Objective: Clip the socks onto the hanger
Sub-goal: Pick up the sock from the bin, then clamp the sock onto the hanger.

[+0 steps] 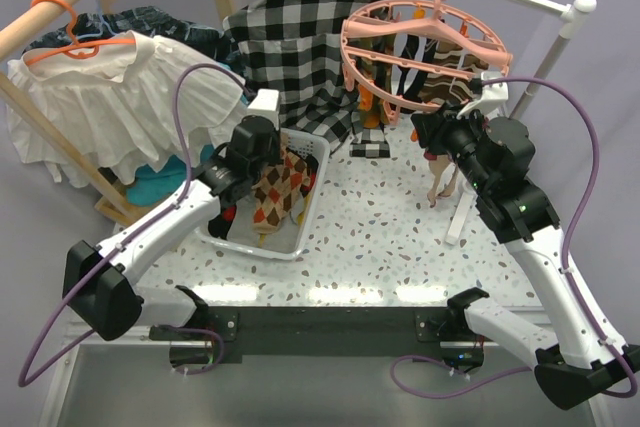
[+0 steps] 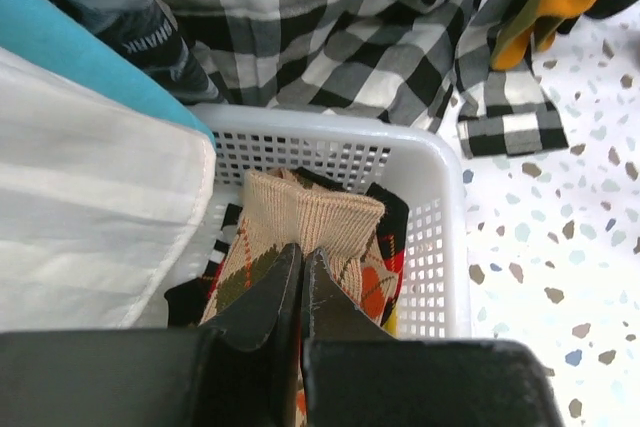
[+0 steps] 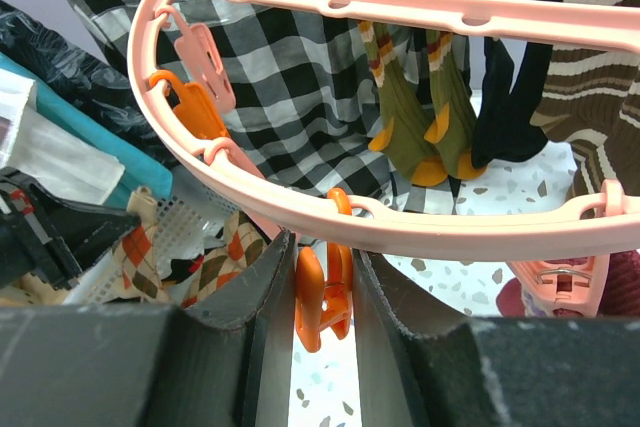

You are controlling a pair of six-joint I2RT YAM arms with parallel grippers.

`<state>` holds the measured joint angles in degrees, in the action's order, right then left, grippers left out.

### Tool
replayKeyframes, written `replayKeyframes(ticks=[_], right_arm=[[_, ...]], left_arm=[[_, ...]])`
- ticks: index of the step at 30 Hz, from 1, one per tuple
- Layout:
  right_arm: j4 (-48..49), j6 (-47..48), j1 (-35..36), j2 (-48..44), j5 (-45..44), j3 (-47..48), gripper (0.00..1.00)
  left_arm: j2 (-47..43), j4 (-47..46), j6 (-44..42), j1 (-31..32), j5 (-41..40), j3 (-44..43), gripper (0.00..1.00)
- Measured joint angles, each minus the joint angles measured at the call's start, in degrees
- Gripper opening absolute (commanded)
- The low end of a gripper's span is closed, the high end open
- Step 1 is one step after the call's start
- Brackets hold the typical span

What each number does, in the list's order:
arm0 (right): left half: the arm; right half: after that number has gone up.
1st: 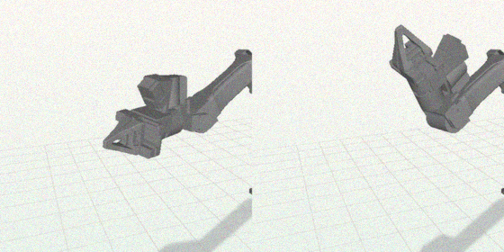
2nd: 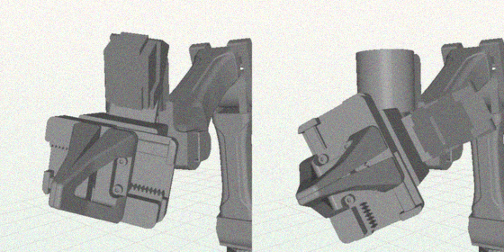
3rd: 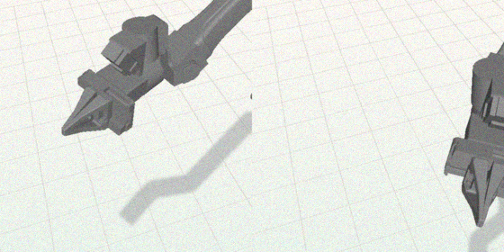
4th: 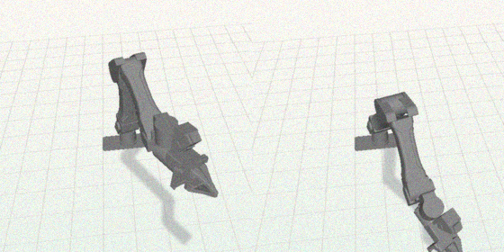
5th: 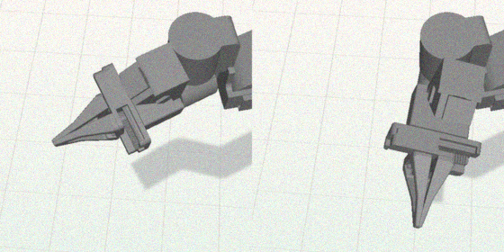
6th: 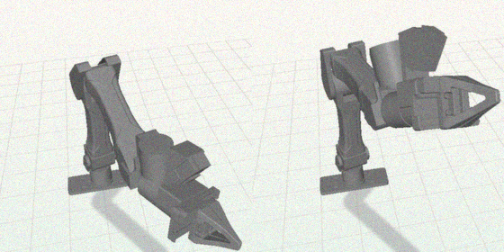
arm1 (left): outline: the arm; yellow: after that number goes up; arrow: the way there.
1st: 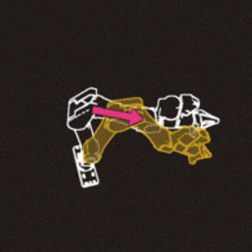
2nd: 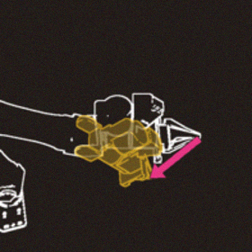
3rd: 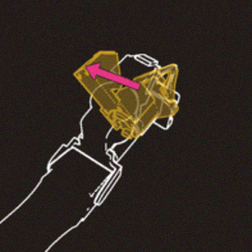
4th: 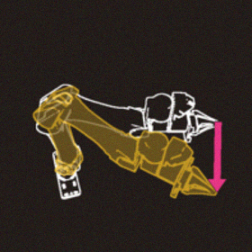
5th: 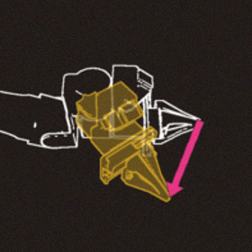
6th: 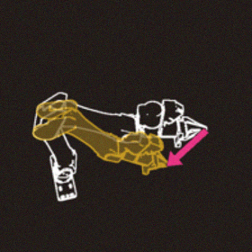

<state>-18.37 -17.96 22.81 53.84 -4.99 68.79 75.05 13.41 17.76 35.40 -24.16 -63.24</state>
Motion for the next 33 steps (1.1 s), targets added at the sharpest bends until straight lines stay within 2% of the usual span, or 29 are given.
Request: replayKeyframes(ticks=[7,14,18,24,33], right_arm=[[0.0,0.0,0.0,-0.02,0.0,0.0,0.02],[-0.02,0.0,0.0,-0.02,0.02,0.0,0.02],[-0.02,0.0,0.0,-0.02,0.02,0.02,0.02],[-0.02,0.0,0.0,-0.02,0.0,0.07,0.02],[-0.02,-0.04,0.0,0.0,0.09,0.09,0.02]], left_arm=[[-0.59,-1.68,0.2,0.07,4.94,4.09,0.0],[-6.62,-11.96,-1.27,0.7,13.33,6.38,0.0],[-9.97,-19.87,-1.9,1.07,19.98,4.04,0.0],[-10.51,-26.51,-2.16,2.93,28.35,-2.12,0.0],[-7.54,-37.64,-3.45,13.18,36.17,-2.91,0.0]])
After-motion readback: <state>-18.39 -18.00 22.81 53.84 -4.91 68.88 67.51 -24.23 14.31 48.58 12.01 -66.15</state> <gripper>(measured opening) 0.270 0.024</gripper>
